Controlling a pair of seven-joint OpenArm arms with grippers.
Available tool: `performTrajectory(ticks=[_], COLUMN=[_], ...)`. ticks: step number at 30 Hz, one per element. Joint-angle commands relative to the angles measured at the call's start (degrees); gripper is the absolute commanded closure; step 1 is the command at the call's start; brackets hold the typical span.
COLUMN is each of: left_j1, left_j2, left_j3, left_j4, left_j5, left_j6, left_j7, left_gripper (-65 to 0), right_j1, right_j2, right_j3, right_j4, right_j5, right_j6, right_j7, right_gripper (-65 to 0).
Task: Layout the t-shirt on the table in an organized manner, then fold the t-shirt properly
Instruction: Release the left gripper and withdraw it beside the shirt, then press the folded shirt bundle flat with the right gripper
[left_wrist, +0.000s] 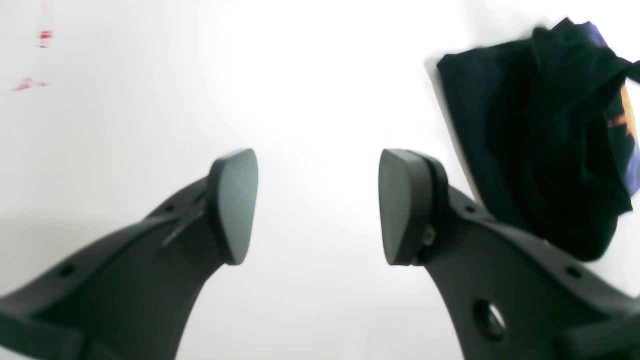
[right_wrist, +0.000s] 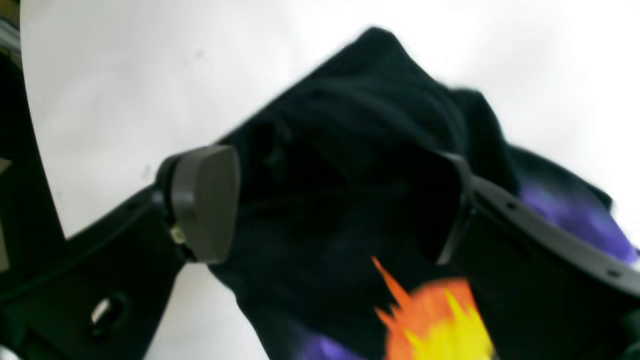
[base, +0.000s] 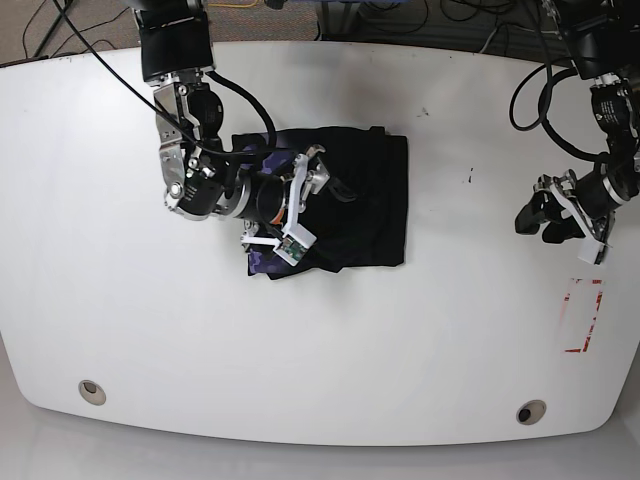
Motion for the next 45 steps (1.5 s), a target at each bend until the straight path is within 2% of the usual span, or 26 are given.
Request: performTrajectory(ticks=[1,5,16,25,28,36,42,45], left_j1=[-0.02,0.69,0.78,0.78,0.78,0.78,0.78,0.51], left_j2=[-1.08,-1.08,-1.08,-1.08,-1.08,-1.08,-1.08,-1.08], left_j3=[-0.35,-0.35,-0.35,-0.35,-0.35,-0.35,-0.26,0.18], left_j4=[1.10,1.10,1.10,1.01,1.01,1.01,1.01,1.01], left_j5=[-0.76,-0.76,-0.76,-0.76,-0.76,-0.76,-0.76,-0.76], left_j6=[-0.21,-0.21,-0.21,-0.21,-0.21,-0.21,-0.21,-0.21], left_j7=[-1.08,-1.08,-1.08,-1.08,-1.08,-1.08,-1.08,-1.08], left_gripper=[-36.1,-36.1,-36.1,-36.0,-36.0,-36.0,-36.0,-36.0], right_j1=[1.27,1.19,1.27,5.41,7.78,13.23,14.37,13.67], right_j2=[1.44,2.94,2.15,-4.27,-7.53,-12.89,-12.62,-9.99], right_j3=[0.40,0.49,0.14,-2.94,-4.08,-4.26,-3.99,-3.91], right_j4=[1.55,0.67,-5.48,-10.67,-13.48,-19.72,-17.44,-13.92], right_j5=[1.12,0.68,0.77,0.68,0.68,0.68,0.77,0.77], right_j6=[0.06,0.06,0.06,0.06,0.06,0.06,0.06,0.06], right_j7=[1.45,1.54,4.61,4.79,5.23,9.54,9.27,7.60], right_gripper=[-50.1,-50.1,-50.1,-50.1,-50.1,-50.1,-50.1,-50.1])
